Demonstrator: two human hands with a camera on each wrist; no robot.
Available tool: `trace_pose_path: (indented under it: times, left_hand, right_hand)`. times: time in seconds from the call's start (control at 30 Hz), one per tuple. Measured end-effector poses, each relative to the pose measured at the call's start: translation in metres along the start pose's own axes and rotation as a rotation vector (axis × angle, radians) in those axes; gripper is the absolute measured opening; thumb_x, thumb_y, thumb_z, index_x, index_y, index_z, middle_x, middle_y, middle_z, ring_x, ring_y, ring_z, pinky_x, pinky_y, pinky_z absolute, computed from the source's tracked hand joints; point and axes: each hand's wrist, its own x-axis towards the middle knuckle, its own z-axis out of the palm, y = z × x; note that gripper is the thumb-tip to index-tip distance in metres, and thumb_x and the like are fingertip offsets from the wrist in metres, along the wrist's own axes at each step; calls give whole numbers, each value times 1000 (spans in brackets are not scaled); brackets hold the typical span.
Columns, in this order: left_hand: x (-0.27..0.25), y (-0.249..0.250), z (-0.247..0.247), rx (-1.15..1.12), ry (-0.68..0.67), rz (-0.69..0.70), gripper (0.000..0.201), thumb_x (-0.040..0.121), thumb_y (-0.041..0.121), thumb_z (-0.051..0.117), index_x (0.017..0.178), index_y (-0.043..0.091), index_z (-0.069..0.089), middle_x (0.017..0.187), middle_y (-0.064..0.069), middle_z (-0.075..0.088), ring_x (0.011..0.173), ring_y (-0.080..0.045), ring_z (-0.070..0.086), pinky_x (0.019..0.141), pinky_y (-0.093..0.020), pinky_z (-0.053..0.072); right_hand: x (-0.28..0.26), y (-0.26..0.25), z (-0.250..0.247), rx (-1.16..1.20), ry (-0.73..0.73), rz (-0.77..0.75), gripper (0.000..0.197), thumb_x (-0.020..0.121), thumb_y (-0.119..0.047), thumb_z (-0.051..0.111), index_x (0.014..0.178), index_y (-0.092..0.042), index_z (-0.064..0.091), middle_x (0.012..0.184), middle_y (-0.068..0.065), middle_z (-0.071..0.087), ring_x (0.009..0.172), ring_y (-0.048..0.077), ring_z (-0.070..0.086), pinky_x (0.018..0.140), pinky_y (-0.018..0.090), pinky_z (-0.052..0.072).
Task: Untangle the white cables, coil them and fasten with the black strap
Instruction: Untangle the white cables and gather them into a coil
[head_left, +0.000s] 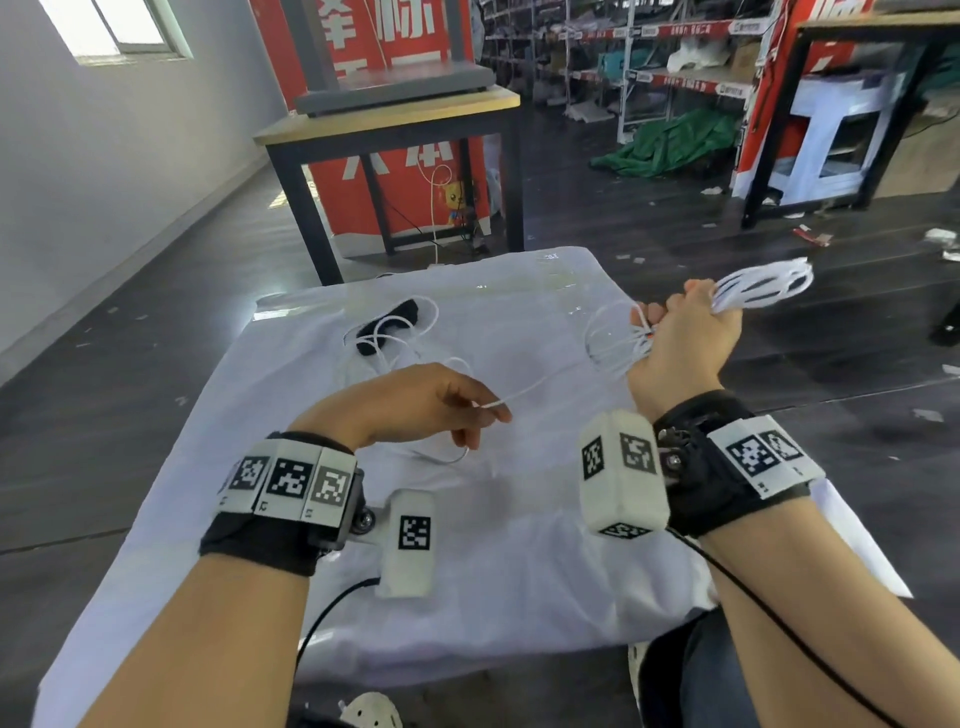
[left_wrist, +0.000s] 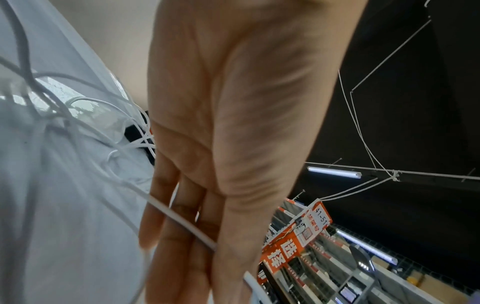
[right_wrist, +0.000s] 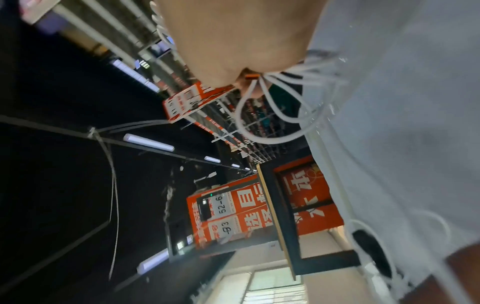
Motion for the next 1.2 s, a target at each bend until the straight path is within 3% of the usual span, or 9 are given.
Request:
trace_pose_path:
  times: [0.2,0.33,0.43,0.57,0.7,0.83,1.0,1.1,1.2]
  left_hand:
    - [-12,13,-10,-258,-104,137,23,94,15,58,112,18,72,72,12,63,68,-5,50,68,-18,45]
    - [-12,19,-11,-385,22,224,26,91,29,56,108,20,73,65,2,47,60,-8,39,58,-16,38]
    - [-6,16,-14,-464,228,194,25,93,34,53,99,21,74,62,4,41,55,-8,35,54,-14,34]
    - [2,13,-13,-480,437,157,21,95,28,56,89,16,71,57,7,45,52,-7,37,51,-16,34]
    - [8,10,-14,-517,564,116,15,91,30,62,87,19,72,63,6,52,52,-5,40,51,-15,36]
    - [11,8,-13,-498,630,93,11,87,29,67,93,20,66,73,8,54,57,-5,46,53,-13,39]
    - [8,7,-15,-419,553,20,31,91,39,59,119,26,56,103,8,60,69,-6,57,62,-20,45]
    - [5,8,-11,-427,472,61,28,95,38,53,115,20,62,85,6,64,59,-3,55,55,-18,43]
    - [9,9,-10,-533,527,49,30,94,34,56,106,8,64,70,8,60,51,-4,45,48,-15,36]
  right_hand:
    - [-9,10,4,-797,-234,-366,25,98,-38,46,102,-14,40,78,-10,48,65,0,46,54,5,38]
    - [-24,24,7,-1172,-560,-170,66,88,-68,37,107,-6,46,70,-4,44,59,14,42,57,30,36]
    - [-40,25,10,-1199,-782,46,94,80,-82,21,123,-5,54,67,-3,38,53,12,32,50,27,29]
    - [-57,21,11,-1259,-956,201,88,78,-82,10,91,-13,63,77,7,43,57,15,28,53,26,26]
    - [-56,25,8,-1286,-1043,207,72,85,-75,27,93,-11,59,74,2,54,54,14,33,50,23,31]
    - [-55,29,5,-1290,-1168,187,21,98,-34,49,85,-17,51,64,-2,59,48,12,35,42,18,32]
    - [-53,31,2,-1217,-1154,188,27,101,-26,45,75,-18,47,52,-6,46,45,5,42,53,18,38]
    - [-55,31,2,-1086,-1165,339,22,101,-24,44,83,-13,48,54,-2,39,51,9,61,62,24,50]
    - [-57,29,3,-1098,-1181,321,29,100,-26,48,73,-15,42,52,-3,37,40,9,43,42,19,37]
